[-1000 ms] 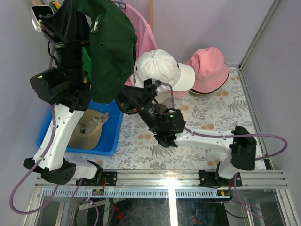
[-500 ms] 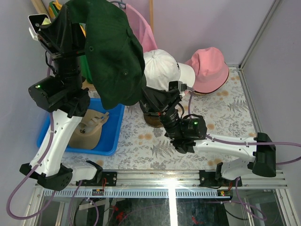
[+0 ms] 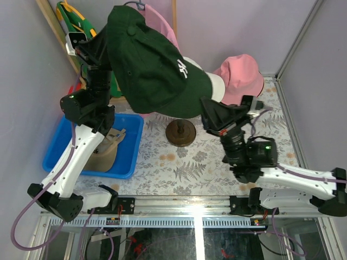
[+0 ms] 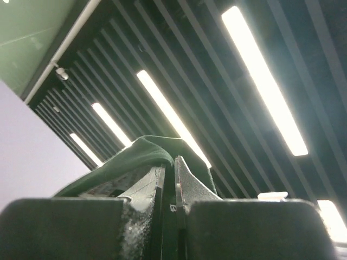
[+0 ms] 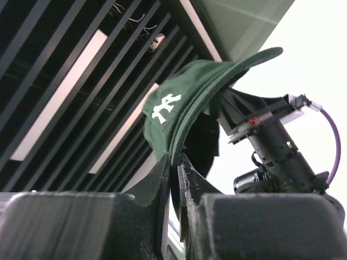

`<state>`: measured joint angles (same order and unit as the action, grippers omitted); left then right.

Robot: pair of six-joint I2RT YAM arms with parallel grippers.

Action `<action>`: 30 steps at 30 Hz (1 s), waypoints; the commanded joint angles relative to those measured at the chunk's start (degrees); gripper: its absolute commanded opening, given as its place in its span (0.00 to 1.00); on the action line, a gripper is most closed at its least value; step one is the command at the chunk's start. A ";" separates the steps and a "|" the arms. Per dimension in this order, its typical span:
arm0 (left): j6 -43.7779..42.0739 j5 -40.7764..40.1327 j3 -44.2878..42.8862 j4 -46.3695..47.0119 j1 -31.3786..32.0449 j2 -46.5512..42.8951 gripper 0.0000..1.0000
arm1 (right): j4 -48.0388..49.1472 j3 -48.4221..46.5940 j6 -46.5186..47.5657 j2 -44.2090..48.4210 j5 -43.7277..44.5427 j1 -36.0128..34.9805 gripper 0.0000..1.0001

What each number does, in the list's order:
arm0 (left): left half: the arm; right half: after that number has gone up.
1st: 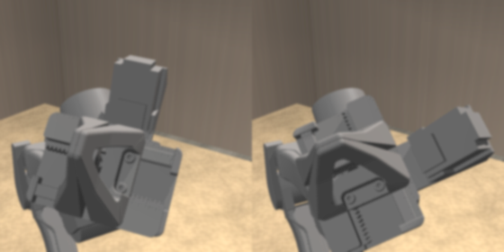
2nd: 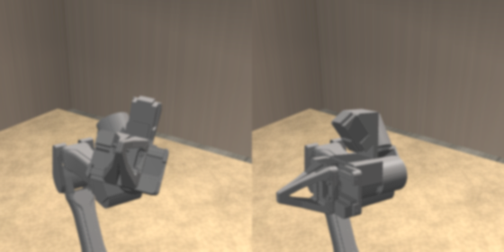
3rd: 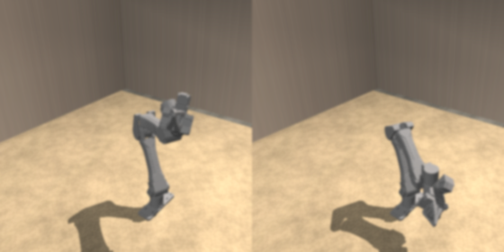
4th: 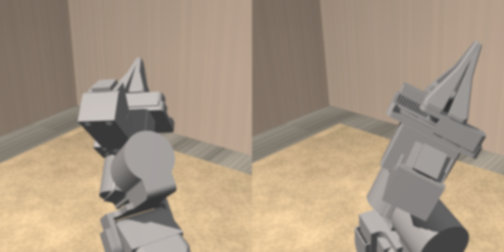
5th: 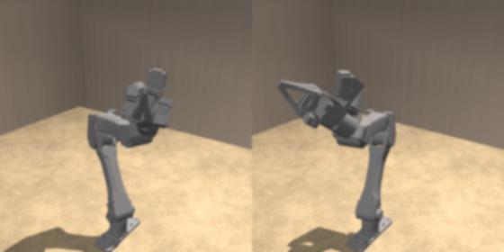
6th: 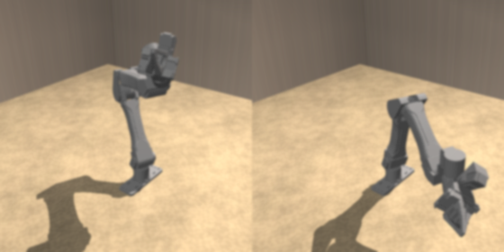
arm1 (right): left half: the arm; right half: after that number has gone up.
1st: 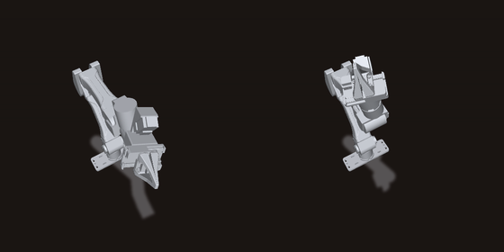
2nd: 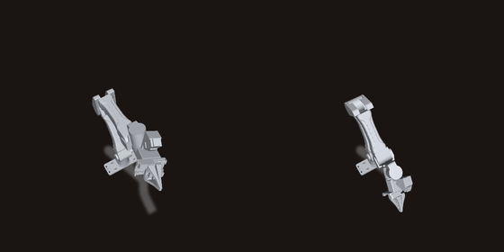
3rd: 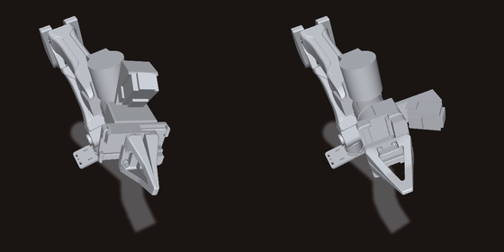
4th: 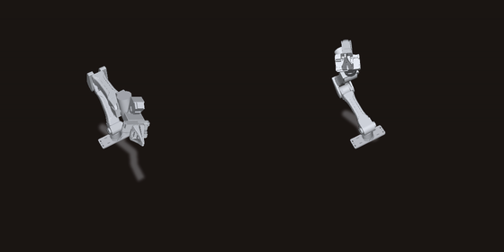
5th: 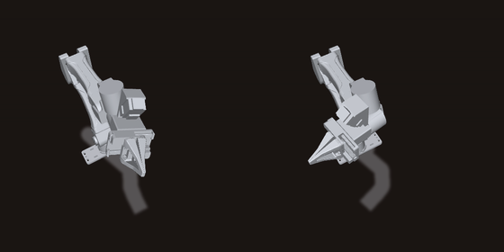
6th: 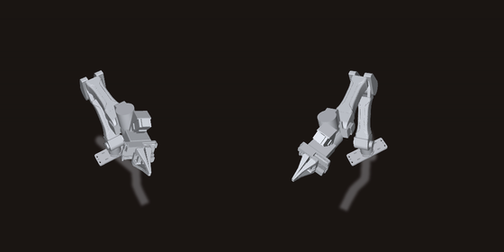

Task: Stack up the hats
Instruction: Stack the hat on the hat.

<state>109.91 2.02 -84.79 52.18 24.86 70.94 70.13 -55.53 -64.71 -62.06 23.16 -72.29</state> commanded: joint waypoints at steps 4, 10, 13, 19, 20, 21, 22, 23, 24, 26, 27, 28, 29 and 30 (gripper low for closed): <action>3.10 1.82 7.80 7.03 -3.89 -3.22 0.00 | -21.20 -4.90 14.06 9.94 7.55 2.34 0.00; 4.37 2.60 17.80 7.72 -7.83 -7.82 0.00 | -34.76 -12.44 15.81 10.02 6.57 5.02 0.00; 5.95 2.80 24.60 7.87 -11.53 -11.01 0.03 | -39.98 -16.89 15.48 8.29 5.26 6.87 0.00; 7.24 5.18 32.76 4.00 -17.30 -17.01 0.24 | -48.24 -26.21 12.73 3.39 -0.14 13.29 0.00; 6.84 6.05 33.41 2.37 -18.12 -17.95 0.25 | -49.23 -27.69 11.57 2.44 -1.45 14.57 0.00; 6.36 6.89 33.88 0.37 -18.88 -18.80 0.27 | -50.03 -29.27 10.56 1.44 -2.66 15.81 0.00; 5.79 7.65 34.31 -1.45 -19.59 -19.62 0.28 | -50.88 -31.34 9.85 0.51 -3.50 16.68 0.00; 5.23 8.45 34.64 -3.36 -20.15 -20.40 0.30 | -51.36 -32.47 9.57 -0.30 -3.84 17.08 0.00; 4.64 9.16 34.88 -5.29 -20.66 -21.09 0.32 | -51.70 -33.47 9.45 -1.03 -4.03 17.36 0.00; 2.75 10.18 34.93 -9.83 -21.70 -22.44 0.35 | -53.05 -35.18 9.52 -2.10 -4.16 17.95 0.00; 1.70 10.59 34.88 -12.10 -21.95 -23.07 0.36 | -53.57 -35.83 9.14 -2.56 -4.41 18.51 0.00; 0.61 10.85 34.81 -14.41 -22.22 -23.68 0.37 | -54.09 -36.44 8.43 -2.99 -5.26 19.26 0.00; -0.34 10.99 34.72 -16.37 -22.40 -24.22 0.37 | -54.96 -37.29 7.50 -3.46 -6.21 20.30 0.00; -1.27 11.13 34.70 -18.07 -22.68 -24.71 0.37 | -55.80 -37.93 6.60 -4.09 -7.25 21.19 0.00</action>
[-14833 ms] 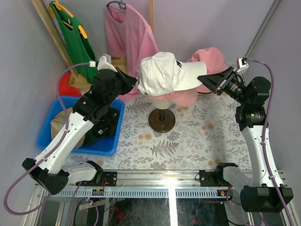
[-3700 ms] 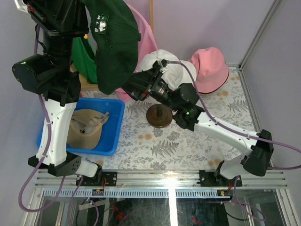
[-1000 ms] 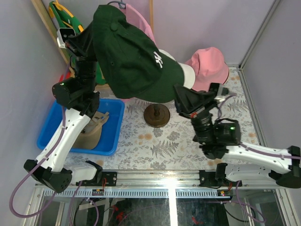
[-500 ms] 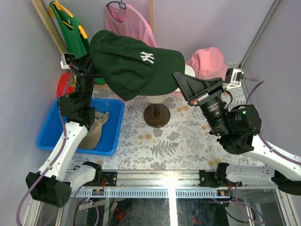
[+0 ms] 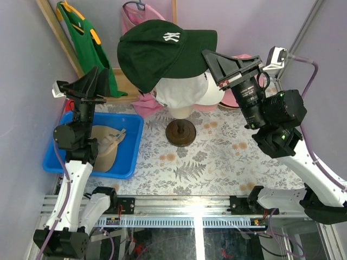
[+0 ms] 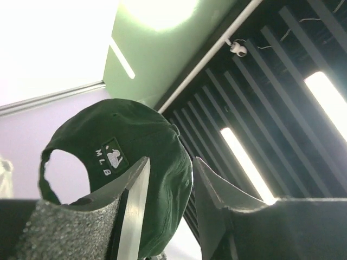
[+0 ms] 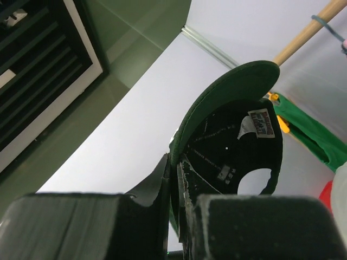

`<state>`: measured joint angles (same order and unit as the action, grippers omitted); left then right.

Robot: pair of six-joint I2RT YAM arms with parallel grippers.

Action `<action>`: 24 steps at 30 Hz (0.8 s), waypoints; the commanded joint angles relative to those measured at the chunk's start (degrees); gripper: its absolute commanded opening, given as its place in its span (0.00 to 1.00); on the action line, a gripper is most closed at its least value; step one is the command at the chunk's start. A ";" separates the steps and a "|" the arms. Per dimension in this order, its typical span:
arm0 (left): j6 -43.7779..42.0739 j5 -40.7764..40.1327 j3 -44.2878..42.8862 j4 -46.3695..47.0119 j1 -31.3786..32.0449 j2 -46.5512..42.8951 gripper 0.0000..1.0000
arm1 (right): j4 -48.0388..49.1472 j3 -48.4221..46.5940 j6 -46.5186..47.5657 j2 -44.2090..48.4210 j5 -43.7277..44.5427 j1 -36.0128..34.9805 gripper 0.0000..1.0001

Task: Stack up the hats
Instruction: Stack the hat on the hat.

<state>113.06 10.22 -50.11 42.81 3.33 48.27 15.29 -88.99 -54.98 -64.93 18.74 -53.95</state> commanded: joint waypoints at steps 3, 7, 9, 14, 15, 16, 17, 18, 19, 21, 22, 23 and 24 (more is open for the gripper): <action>-7.41 3.61 -0.67 -13.14 -1.46 -2.66 0.37 | -1.52 -4.14 -6.52 -1.76 -5.30 5.54 0.00; -11.85 4.77 -2.56 -17.68 -1.63 -2.45 0.38 | -0.22 -1.95 -10.40 -2.08 -8.27 9.36 0.00; -13.90 5.38 -3.44 -19.75 -1.72 -2.05 0.38 | 0.95 -1.26 -12.31 -2.70 -10.82 11.15 0.00; -17.15 5.59 -4.68 -22.87 -1.69 -1.67 0.38 | 4.12 1.01 -17.51 -4.04 -15.56 15.45 0.00; -17.57 5.44 -4.84 -23.20 -1.77 -1.57 0.38 | 4.63 1.63 -18.61 -4.19 -16.29 16.17 0.00; -17.99 5.44 -4.99 -23.60 -1.82 -1.40 0.39 | 4.84 1.96 -19.58 -4.35 -17.21 16.81 0.00; -18.49 5.50 -5.28 -24.08 -1.84 -1.16 0.39 | 5.06 2.42 -20.34 -4.48 -18.08 17.45 0.00; -18.95 5.57 -5.60 -24.54 -1.87 -0.79 0.39 | 5.41 3.04 -21.17 -4.44 -18.73 18.09 0.00; -19.78 5.64 -6.17 -25.14 -1.88 -0.48 0.39 | 6.05 3.98 -21.89 -4.24 -19.19 18.70 0.00; -21.35 5.79 -7.23 -26.32 -1.99 0.28 0.39 | 7.01 5.80 -23.73 -3.48 -20.11 20.21 0.00; -22.06 5.83 -7.81 -26.93 -2.01 0.70 0.39 | 7.23 6.62 -24.46 -3.19 -20.66 21.41 0.00; -22.76 5.83 -8.26 -27.43 -1.95 1.09 0.39 | 7.71 7.52 -25.48 -2.97 -21.25 22.39 0.00; -23.31 5.85 -8.55 -27.79 -1.94 1.63 0.39 | 8.40 8.40 -26.64 -2.93 -22.18 23.29 0.00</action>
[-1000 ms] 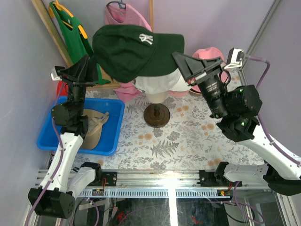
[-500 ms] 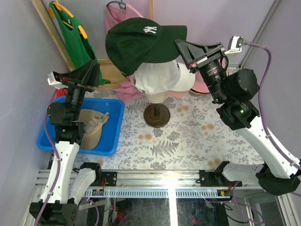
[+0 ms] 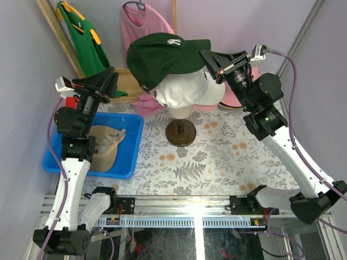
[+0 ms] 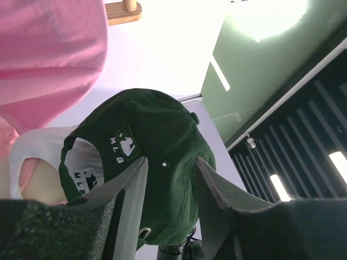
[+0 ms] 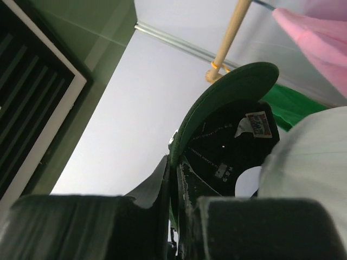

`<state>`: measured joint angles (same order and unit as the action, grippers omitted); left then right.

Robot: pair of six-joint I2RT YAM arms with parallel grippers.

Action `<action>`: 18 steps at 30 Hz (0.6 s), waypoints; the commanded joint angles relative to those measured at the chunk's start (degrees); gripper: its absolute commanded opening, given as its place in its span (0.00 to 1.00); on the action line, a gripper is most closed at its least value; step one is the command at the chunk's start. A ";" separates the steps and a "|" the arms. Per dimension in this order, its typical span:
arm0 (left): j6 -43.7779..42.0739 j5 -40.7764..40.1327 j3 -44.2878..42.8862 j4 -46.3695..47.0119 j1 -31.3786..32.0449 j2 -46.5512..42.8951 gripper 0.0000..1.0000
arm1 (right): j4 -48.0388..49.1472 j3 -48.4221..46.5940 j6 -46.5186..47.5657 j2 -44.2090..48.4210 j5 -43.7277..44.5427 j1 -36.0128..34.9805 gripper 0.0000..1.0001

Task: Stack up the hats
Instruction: Stack the hat on the hat.

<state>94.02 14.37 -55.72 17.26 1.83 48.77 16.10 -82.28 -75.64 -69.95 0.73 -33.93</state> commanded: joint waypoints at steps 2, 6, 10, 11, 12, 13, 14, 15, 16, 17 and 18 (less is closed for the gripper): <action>-5.03 1.68 -3.23 -2.59 -0.49 1.86 0.40 | 9.34 3.46 -8.28 2.04 -5.89 5.07 0.00; -6.04 1.69 -3.54 -2.86 -0.44 3.24 0.40 | 13.71 7.16 -13.70 1.13 -10.16 8.26 0.00; -7.01 1.63 -4.18 -3.10 -0.46 4.53 0.40 | 18.33 11.08 -18.76 0.49 -13.43 10.81 0.00; -7.20 1.63 -4.43 -3.08 -0.46 4.95 0.40 | 19.45 11.85 -19.63 0.44 -14.13 11.32 0.00; -7.45 1.82 -4.67 -3.08 -0.45 5.39 0.40 | 20.71 12.59 -20.52 0.37 -14.82 11.80 0.00; -7.63 1.92 -4.90 -3.07 -0.43 5.83 0.40 | 21.45 13.16 -21.20 0.35 -15.47 12.20 0.00; -7.92 1.99 -5.19 -3.05 -0.51 6.23 0.40 | 22.08 13.73 -21.79 0.46 -15.98 12.68 0.00; -8.09 2.12 -5.43 -3.07 -0.47 6.70 0.40 | 22.59 14.37 -22.60 0.64 -16.48 13.07 0.00; -8.26 2.21 -5.52 -3.06 -0.45 7.14 0.41 | 23.07 15.08 -23.01 0.87 -16.76 13.44 0.00; -8.32 2.34 -5.59 -2.92 -0.46 7.53 0.41 | 23.55 15.80 -23.44 1.14 -17.07 13.92 0.00; -8.32 2.51 -5.62 -2.76 -0.43 8.06 0.41 | 23.96 16.37 -23.91 1.28 -17.52 14.36 0.00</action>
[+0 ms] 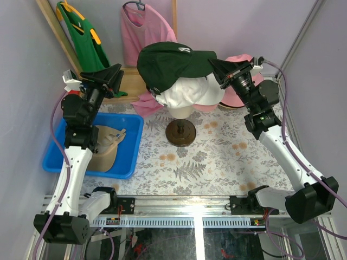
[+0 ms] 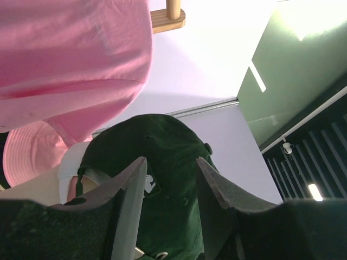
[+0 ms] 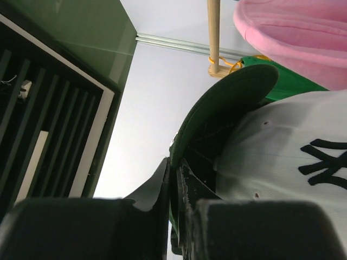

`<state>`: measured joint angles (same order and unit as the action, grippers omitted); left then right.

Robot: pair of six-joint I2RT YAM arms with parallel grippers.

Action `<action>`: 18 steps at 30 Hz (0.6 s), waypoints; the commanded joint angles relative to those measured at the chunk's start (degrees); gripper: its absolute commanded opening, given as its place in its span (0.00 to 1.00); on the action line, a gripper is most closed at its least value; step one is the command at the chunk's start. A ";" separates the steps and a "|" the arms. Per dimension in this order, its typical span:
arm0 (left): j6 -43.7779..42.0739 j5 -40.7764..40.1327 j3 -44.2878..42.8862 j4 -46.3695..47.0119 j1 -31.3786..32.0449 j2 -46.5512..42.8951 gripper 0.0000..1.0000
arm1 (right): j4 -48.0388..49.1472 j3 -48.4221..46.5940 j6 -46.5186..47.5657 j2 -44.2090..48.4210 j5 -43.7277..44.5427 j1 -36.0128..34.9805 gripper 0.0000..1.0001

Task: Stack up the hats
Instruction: Stack the hat on the hat.

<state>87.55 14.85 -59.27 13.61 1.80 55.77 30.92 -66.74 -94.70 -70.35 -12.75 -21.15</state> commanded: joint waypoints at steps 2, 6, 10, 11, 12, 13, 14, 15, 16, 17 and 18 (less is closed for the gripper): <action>-1.85 2.23 -2.09 1.23 -0.40 1.65 0.41 | 10.46 2.06 -6.26 1.88 -4.96 2.37 0.00; -1.85 2.62 -2.24 1.93 -0.47 3.04 0.41 | 11.15 3.86 -7.08 2.63 -6.29 3.61 0.00; -2.18 3.33 -3.03 2.21 -0.41 4.22 0.41 | 12.19 6.14 -7.75 3.33 -7.16 4.93 0.00; -2.27 3.54 -3.23 2.24 -0.46 4.49 0.41 | 12.42 6.68 -7.90 3.48 -7.34 5.23 0.00; -2.36 3.55 -3.41 2.26 -0.44 4.72 0.41 | 12.69 7.11 -7.93 3.73 -7.49 5.46 0.00; -2.50 3.74 -3.62 2.24 -0.41 4.94 0.41 | 12.74 7.62 -7.95 3.99 -7.63 5.81 0.00; -2.67 3.80 -3.88 2.24 -0.40 5.28 0.42 | 12.87 8.04 -7.77 4.25 -7.76 6.03 0.00; -2.80 4.05 -4.11 2.26 -0.46 5.54 0.42 | 13.05 8.44 -7.72 4.40 -7.87 6.23 0.00; -2.90 4.39 -4.38 2.27 -0.42 5.87 0.42 | 13.25 8.95 -7.70 4.57 -7.90 6.36 0.00; -3.03 4.44 -4.58 2.27 -0.39 6.19 0.42 | 13.44 9.36 -7.51 4.67 -7.90 6.44 0.00; -3.11 4.71 -4.89 2.24 -0.37 6.39 0.42 | 13.89 9.76 -7.49 4.62 -8.02 6.51 0.00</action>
<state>86.04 17.02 -61.39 13.74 1.80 61.49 38.50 -57.60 -101.14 -68.03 -18.61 -15.22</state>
